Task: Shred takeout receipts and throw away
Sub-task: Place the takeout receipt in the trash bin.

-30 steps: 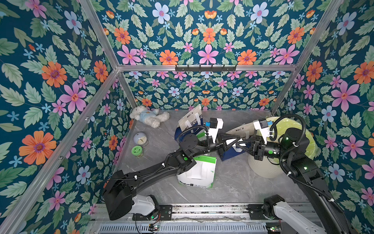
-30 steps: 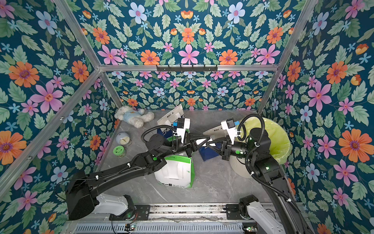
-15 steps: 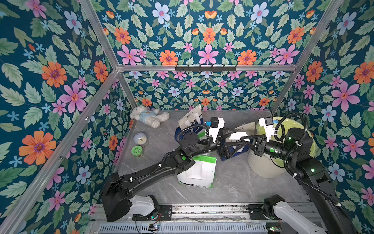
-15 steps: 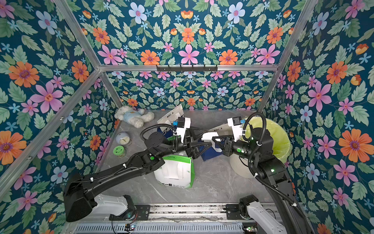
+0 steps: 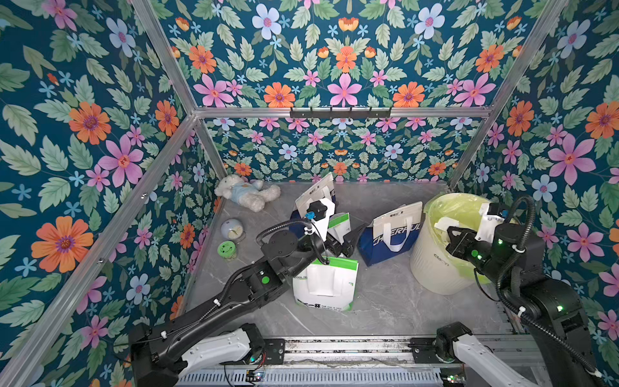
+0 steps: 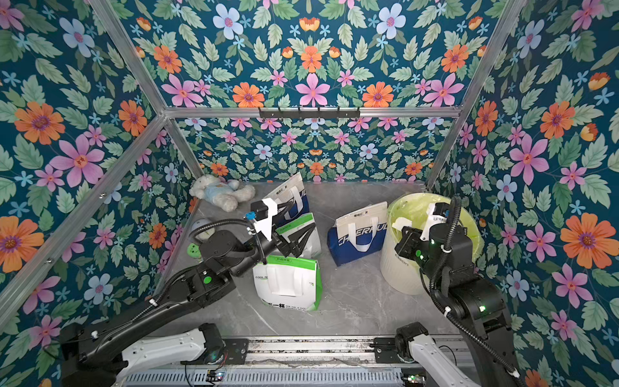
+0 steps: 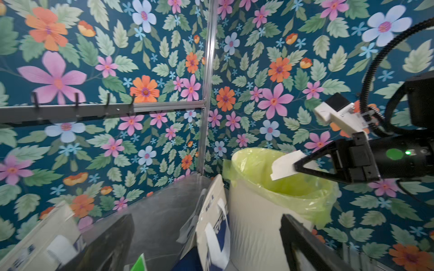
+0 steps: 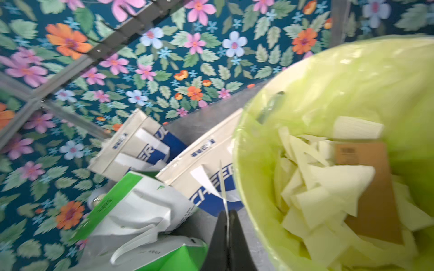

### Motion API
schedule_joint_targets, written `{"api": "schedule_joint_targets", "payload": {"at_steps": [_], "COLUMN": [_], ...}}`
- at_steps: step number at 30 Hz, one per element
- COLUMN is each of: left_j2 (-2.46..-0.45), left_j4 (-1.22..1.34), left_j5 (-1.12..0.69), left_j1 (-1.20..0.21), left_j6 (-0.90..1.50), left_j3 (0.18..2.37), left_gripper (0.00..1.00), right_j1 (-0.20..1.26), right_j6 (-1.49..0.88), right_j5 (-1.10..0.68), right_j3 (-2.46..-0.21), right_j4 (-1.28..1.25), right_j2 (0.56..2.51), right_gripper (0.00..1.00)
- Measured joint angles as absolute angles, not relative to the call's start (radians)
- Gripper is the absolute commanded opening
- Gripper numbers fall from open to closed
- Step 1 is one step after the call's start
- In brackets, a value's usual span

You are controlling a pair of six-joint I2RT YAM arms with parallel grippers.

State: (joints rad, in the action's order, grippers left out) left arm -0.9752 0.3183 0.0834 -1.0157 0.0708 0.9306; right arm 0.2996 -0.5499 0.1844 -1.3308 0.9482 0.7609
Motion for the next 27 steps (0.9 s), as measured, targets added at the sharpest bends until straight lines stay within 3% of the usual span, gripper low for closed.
{"api": "schedule_joint_targets", "payload": {"at_steps": [7, 11, 14, 20, 27], "left_j2": [-0.906, -0.881, -0.855, -0.814, -0.790], "left_j4": [0.225, 0.174, 0.155, 0.134, 0.102], "left_j5": [0.235, 0.275, 0.305, 0.369, 0.424], "left_j1": [-1.016, -1.016, -1.016, -1.016, -1.016], "left_j6": [0.020, 0.001, -0.006, -0.028, -0.032], "left_j3": [0.902, 0.896, 0.886, 0.863, 0.851], "left_gripper": [0.99, 0.99, 0.99, 0.99, 0.99], "right_j1": [0.272, 0.215, 0.199, 0.193, 0.194], "right_j6": [-0.603, -0.617, -0.616, -0.593, -0.538], "right_j5": [0.351, 0.315, 0.259, 0.166, 0.069], "right_j3": [-1.355, -1.351, -1.348, -1.372, -1.359], "right_j4": [1.084, 1.106, 1.107, 1.108, 1.078], "right_j2": [0.807, 0.837, 0.842, 0.861, 0.842], "right_gripper": [0.00, 0.54, 0.67, 0.72, 0.70]}}
